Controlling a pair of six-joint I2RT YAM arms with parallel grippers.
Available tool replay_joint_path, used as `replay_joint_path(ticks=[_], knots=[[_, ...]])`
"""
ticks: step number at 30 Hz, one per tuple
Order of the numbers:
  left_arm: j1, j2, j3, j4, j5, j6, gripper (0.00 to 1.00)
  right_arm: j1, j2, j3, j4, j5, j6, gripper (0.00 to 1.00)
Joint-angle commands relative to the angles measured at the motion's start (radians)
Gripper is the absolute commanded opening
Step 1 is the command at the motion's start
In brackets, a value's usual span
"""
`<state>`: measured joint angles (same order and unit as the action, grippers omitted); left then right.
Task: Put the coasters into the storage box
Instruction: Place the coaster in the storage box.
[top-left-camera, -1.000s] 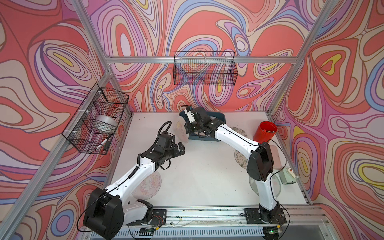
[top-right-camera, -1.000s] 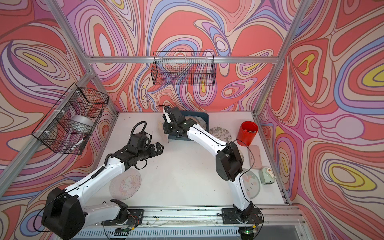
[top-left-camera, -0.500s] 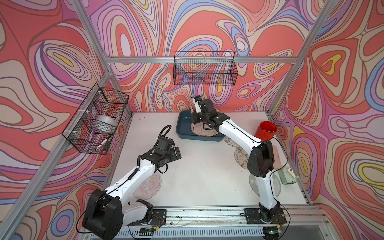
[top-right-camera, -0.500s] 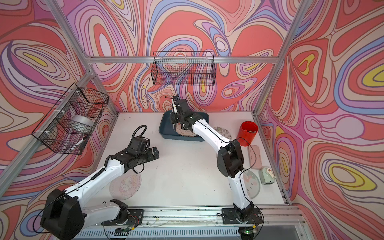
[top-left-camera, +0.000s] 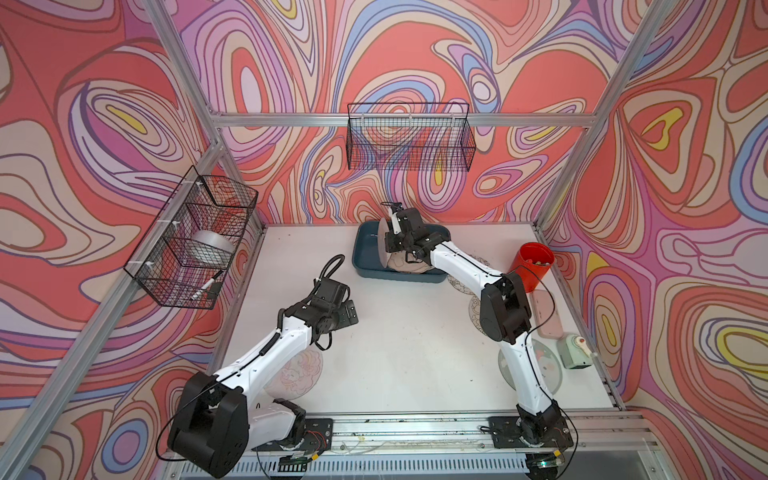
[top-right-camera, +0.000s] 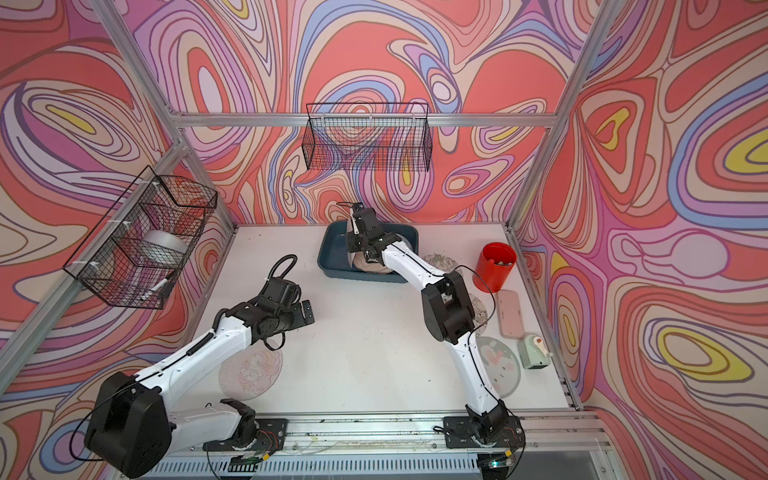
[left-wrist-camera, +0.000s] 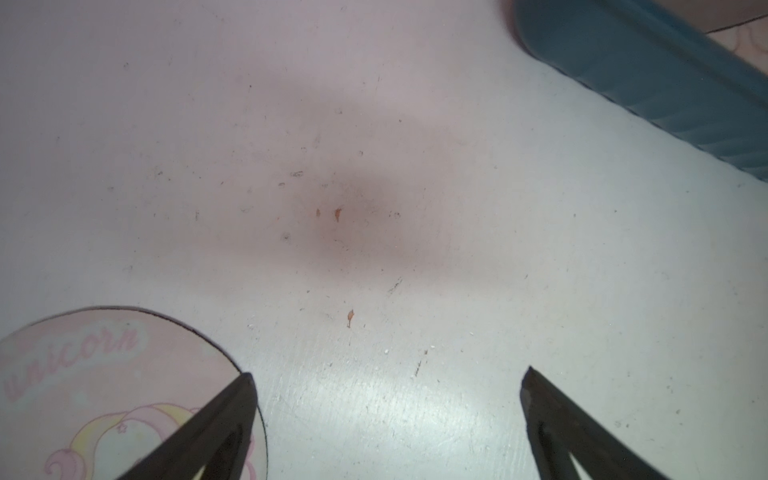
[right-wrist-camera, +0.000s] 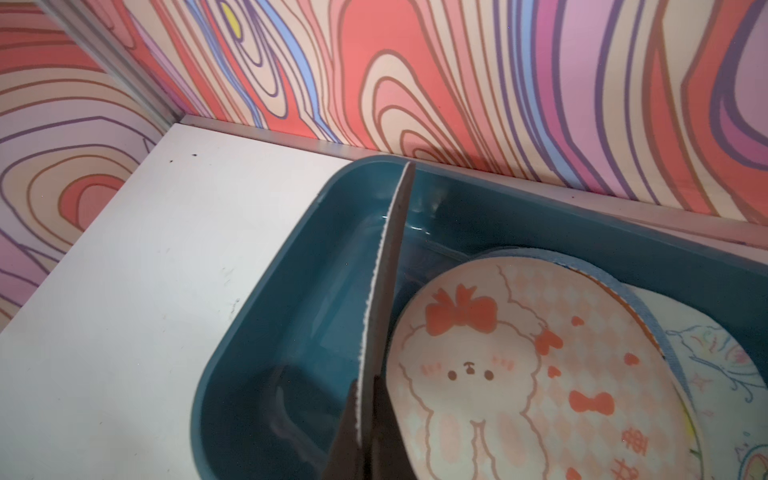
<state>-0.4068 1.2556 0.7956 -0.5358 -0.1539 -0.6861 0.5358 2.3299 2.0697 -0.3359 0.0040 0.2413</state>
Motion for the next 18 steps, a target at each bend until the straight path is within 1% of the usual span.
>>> replay_joint_path(ticks=[1, 6, 13, 14, 15, 18], knots=[[-0.003, 0.017, 0.014, -0.077, -0.037, -0.021, 1.0, -0.052, 0.032, -0.042, 0.026, 0.041, 0.051, 0.0], [0.002, 0.031, 0.014, -0.116, -0.045, -0.033, 1.0, -0.093, 0.066, -0.074, 0.001, 0.084, 0.077, 0.0], [0.013, 0.064, 0.018, -0.171, -0.052, -0.051, 1.0, -0.118, 0.104, -0.086, -0.045, 0.103, 0.093, 0.0], [0.014, 0.07, 0.018, -0.178, -0.054, -0.054, 1.0, -0.12, 0.106, -0.086, -0.051, 0.103, 0.095, 0.02], [0.015, 0.078, 0.02, -0.184, -0.054, -0.059, 1.0, -0.121, 0.109, -0.086, -0.06, 0.102, 0.098, 0.07], [0.021, 0.095, 0.018, -0.199, -0.055, -0.07, 1.0, -0.129, 0.102, -0.093, -0.073, 0.097, 0.101, 0.13]])
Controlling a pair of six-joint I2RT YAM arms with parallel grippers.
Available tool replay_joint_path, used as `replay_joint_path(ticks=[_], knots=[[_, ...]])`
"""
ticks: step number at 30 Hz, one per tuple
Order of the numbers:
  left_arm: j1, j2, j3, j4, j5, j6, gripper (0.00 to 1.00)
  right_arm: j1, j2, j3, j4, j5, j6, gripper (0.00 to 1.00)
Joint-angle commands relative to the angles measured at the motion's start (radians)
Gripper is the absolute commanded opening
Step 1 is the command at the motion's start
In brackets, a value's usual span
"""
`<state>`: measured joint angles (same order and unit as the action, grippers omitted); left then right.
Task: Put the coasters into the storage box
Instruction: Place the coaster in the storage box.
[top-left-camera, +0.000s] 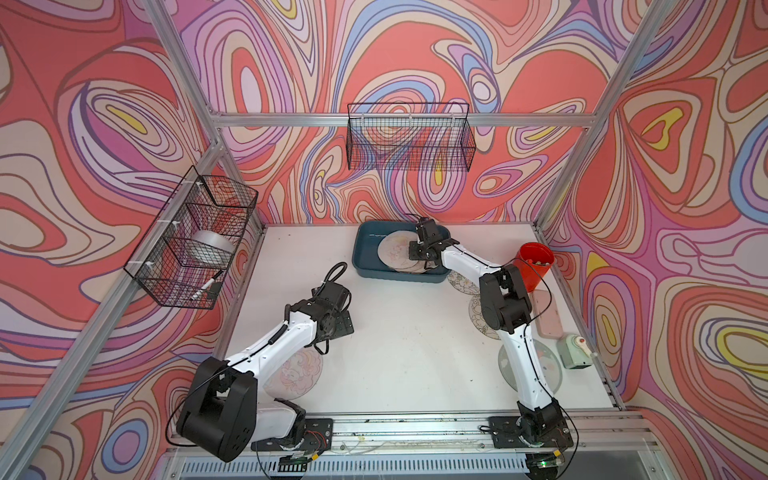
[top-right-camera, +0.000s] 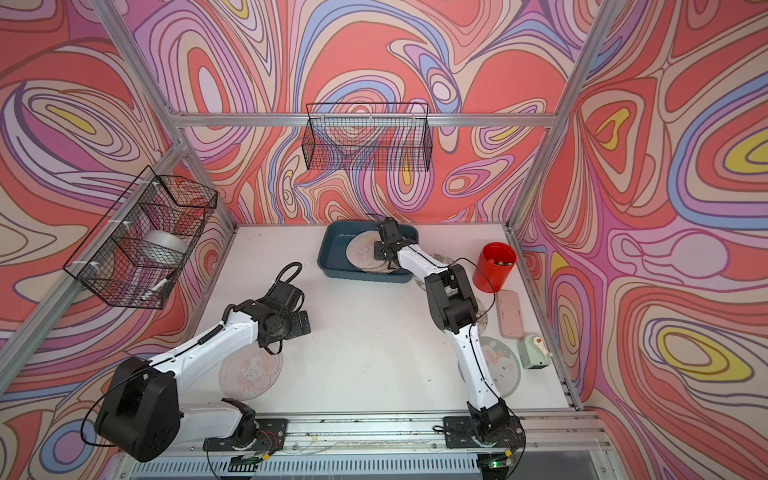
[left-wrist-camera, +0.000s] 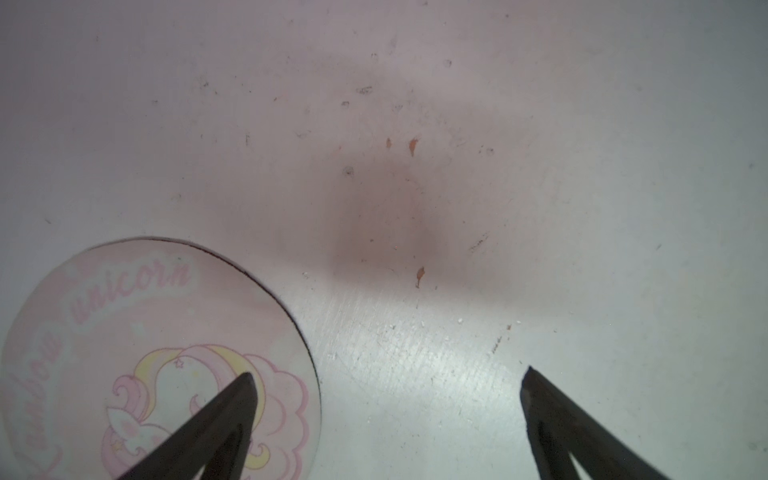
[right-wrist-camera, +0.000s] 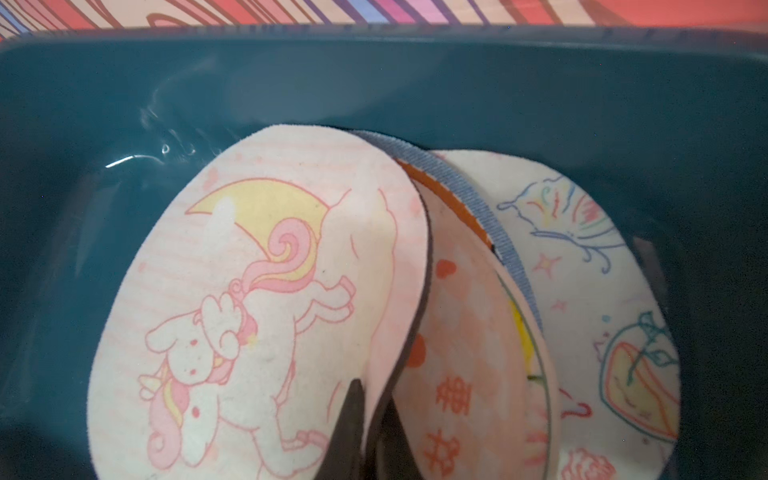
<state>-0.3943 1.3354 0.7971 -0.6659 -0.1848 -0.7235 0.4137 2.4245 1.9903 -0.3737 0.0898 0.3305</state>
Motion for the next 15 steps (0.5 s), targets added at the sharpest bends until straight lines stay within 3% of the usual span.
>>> replay_joint_path(ticks=[1, 6, 13, 15], knots=[[0.012, 0.019, 0.017, -0.075, -0.025, -0.035, 1.0, -0.009, 0.003, -0.021, -0.036, 0.011, 0.01, 0.16], [0.033, 0.021, 0.002, -0.101, -0.029, -0.051, 1.0, -0.021, -0.025, -0.049, -0.034, 0.003, 0.008, 0.29], [0.074, 0.028, -0.023, -0.107, -0.002, -0.054, 0.99, -0.029, -0.085, -0.084, -0.037, -0.002, 0.003, 0.62], [0.08, 0.034, -0.025, -0.108, 0.002, -0.054, 0.99, -0.03, -0.12, -0.109, -0.027, -0.01, 0.001, 0.65]])
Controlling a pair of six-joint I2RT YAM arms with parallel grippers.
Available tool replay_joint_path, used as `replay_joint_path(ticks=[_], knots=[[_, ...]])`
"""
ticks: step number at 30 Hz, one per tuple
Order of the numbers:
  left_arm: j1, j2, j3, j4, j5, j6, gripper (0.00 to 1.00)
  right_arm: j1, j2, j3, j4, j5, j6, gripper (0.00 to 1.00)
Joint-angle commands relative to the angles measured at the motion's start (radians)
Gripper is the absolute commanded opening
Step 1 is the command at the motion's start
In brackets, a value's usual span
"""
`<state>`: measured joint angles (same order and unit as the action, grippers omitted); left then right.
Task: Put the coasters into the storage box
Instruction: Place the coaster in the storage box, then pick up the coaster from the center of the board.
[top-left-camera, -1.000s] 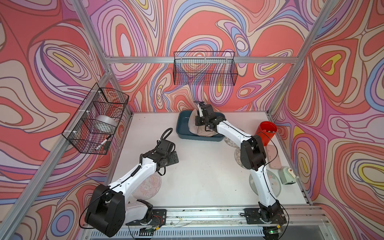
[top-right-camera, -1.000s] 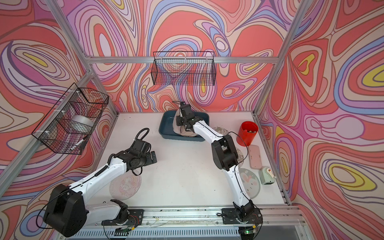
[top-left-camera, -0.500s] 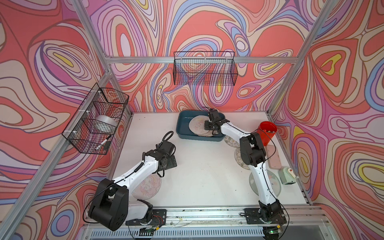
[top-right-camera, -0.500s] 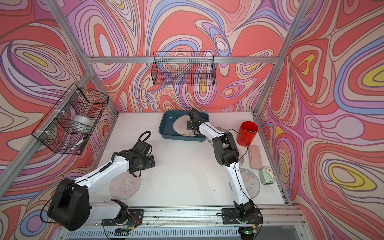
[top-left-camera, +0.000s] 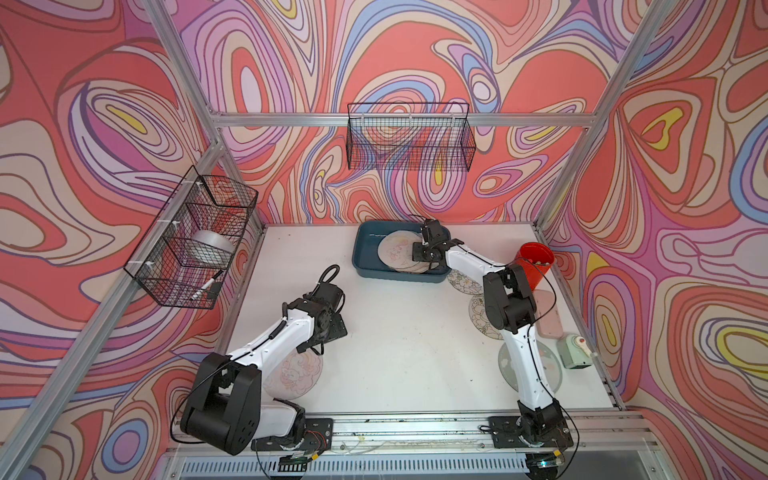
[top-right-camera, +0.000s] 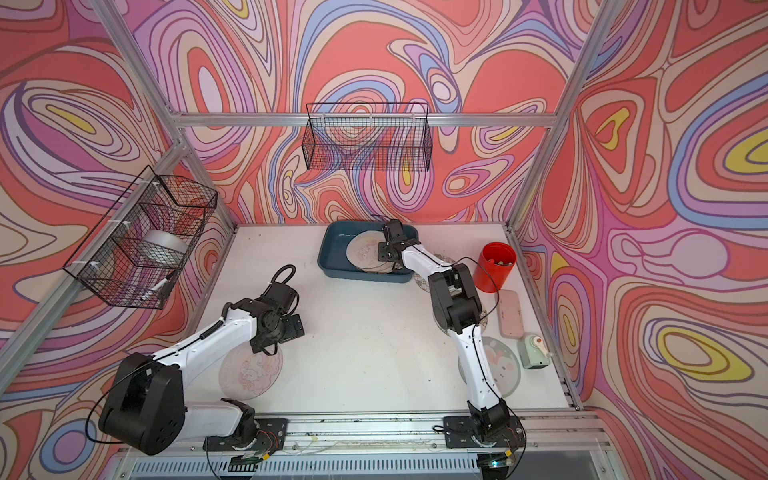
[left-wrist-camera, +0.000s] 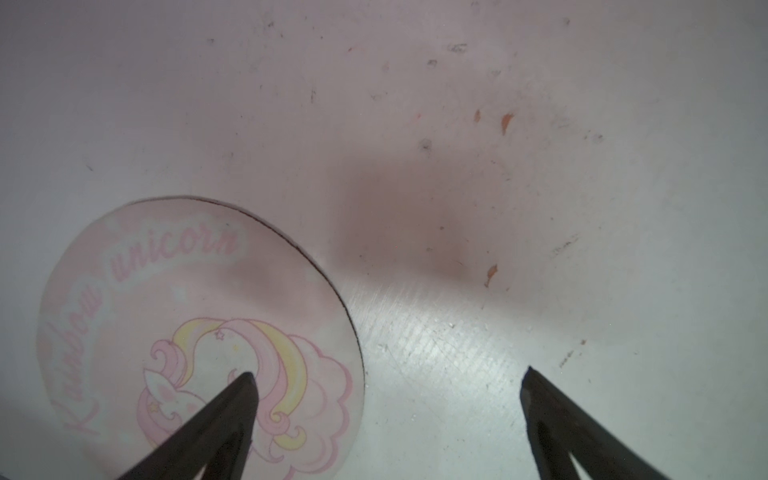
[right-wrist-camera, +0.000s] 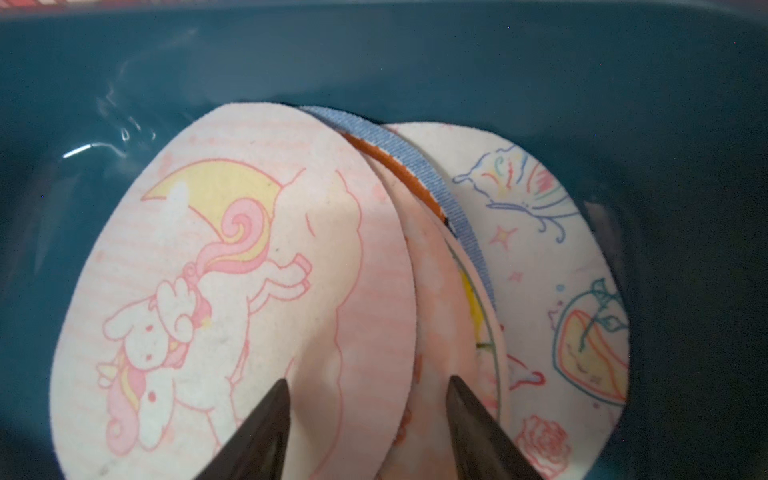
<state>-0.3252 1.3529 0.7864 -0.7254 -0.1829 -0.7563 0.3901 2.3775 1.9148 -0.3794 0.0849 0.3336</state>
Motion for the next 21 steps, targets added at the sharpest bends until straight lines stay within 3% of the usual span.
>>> replay_joint_path(ticks=[1, 12, 21], knots=[[0.014, 0.021, -0.016, -0.051, 0.002, -0.021, 0.99, -0.006, -0.095, -0.055, -0.008, -0.013, -0.001, 0.65], [0.038, 0.032, -0.052, -0.062, 0.02, -0.036, 0.96, -0.002, -0.309, -0.239, 0.015, -0.19, 0.038, 0.66], [0.049, 0.05, -0.086, -0.076, 0.008, -0.047, 0.89, 0.023, -0.432, -0.387, 0.01, -0.229, 0.054, 0.67]])
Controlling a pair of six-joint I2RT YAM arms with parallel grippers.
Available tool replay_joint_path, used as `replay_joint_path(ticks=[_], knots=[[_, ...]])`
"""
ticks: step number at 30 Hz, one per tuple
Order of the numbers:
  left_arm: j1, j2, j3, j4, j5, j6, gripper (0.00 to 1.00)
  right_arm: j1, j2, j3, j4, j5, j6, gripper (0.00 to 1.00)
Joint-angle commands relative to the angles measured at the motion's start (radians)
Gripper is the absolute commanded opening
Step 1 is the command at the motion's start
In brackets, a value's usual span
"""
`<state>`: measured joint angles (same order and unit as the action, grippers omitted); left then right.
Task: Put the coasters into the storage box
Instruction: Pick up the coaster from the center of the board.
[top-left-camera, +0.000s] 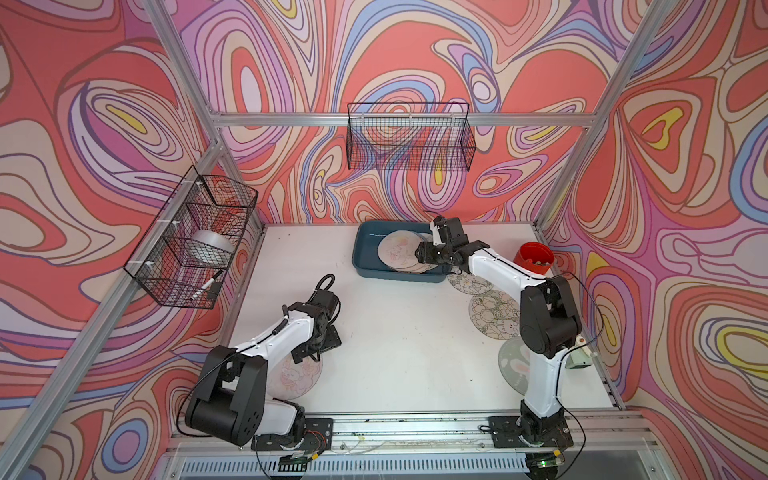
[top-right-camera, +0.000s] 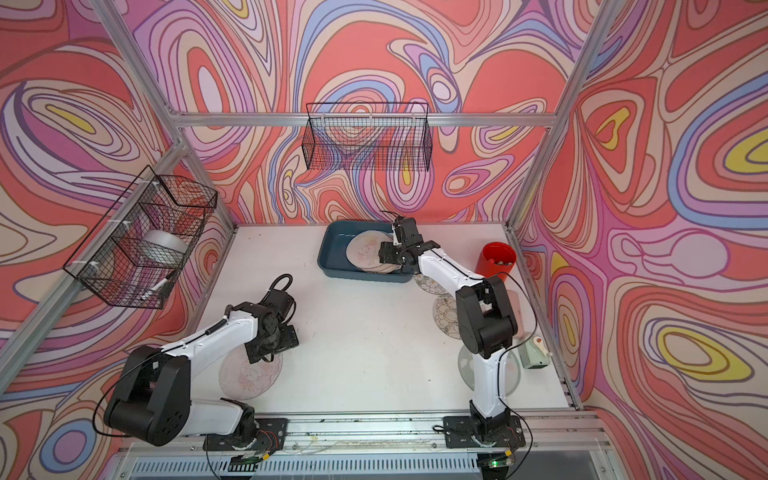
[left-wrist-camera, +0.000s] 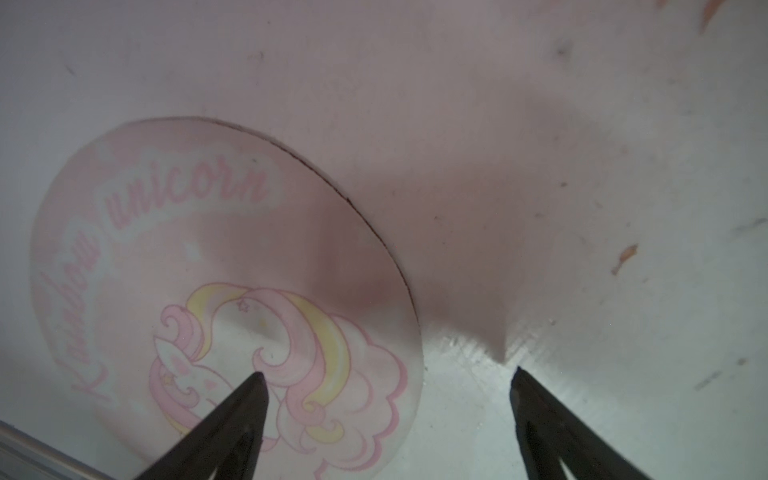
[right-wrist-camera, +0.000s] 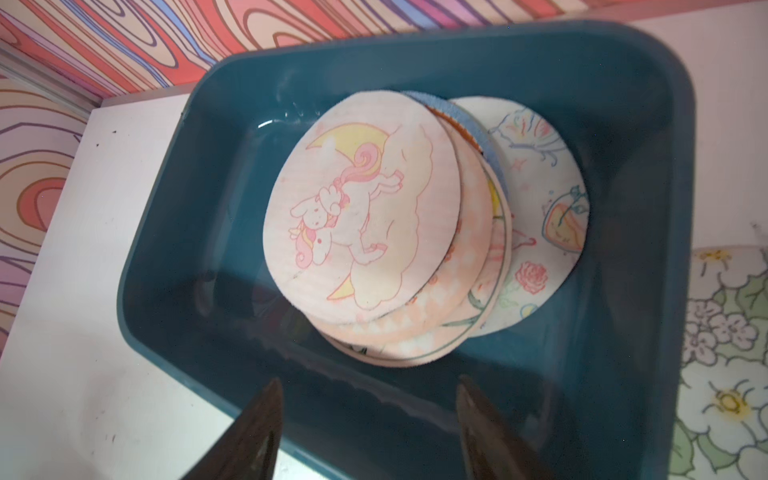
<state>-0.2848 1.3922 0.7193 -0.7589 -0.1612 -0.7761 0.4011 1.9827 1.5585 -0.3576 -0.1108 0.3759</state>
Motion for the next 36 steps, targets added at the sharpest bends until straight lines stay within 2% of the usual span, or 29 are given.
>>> replay_joint_path(ticks=[1, 5, 7, 10, 15, 23, 29, 30, 36], knots=[[0.009, 0.011, -0.023, -0.04, -0.013, -0.028, 0.88, 0.014, -0.043, -0.04, -0.012, -0.039, 0.012, 0.67], [0.01, 0.02, -0.045, -0.022, -0.005, -0.036, 0.82, 0.021, -0.061, -0.059, -0.013, -0.054, 0.012, 0.67], [0.011, 0.024, -0.054, -0.016, -0.004, -0.041, 0.73, 0.023, -0.064, -0.066, -0.012, -0.061, 0.013, 0.67], [0.012, 0.021, -0.065, -0.005, 0.002, -0.046, 0.64, 0.025, -0.065, -0.072, -0.012, -0.065, 0.016, 0.67], [0.012, 0.01, -0.081, 0.003, 0.012, -0.057, 0.41, 0.026, -0.07, -0.084, -0.01, -0.069, 0.021, 0.67], [0.012, -0.031, -0.108, 0.015, 0.027, -0.071, 0.24, 0.03, -0.076, -0.073, -0.032, -0.071, 0.018, 0.68], [0.012, -0.053, -0.124, 0.024, 0.025, -0.072, 0.02, 0.034, -0.088, -0.077, -0.04, -0.064, 0.018, 0.68], [0.012, -0.055, -0.126, 0.026, 0.022, -0.073, 0.0, 0.035, -0.089, -0.077, -0.04, -0.064, 0.017, 0.68], [0.012, -0.075, -0.137, 0.043, 0.031, -0.072, 0.0, 0.04, -0.095, -0.075, -0.052, -0.056, 0.014, 0.68]])
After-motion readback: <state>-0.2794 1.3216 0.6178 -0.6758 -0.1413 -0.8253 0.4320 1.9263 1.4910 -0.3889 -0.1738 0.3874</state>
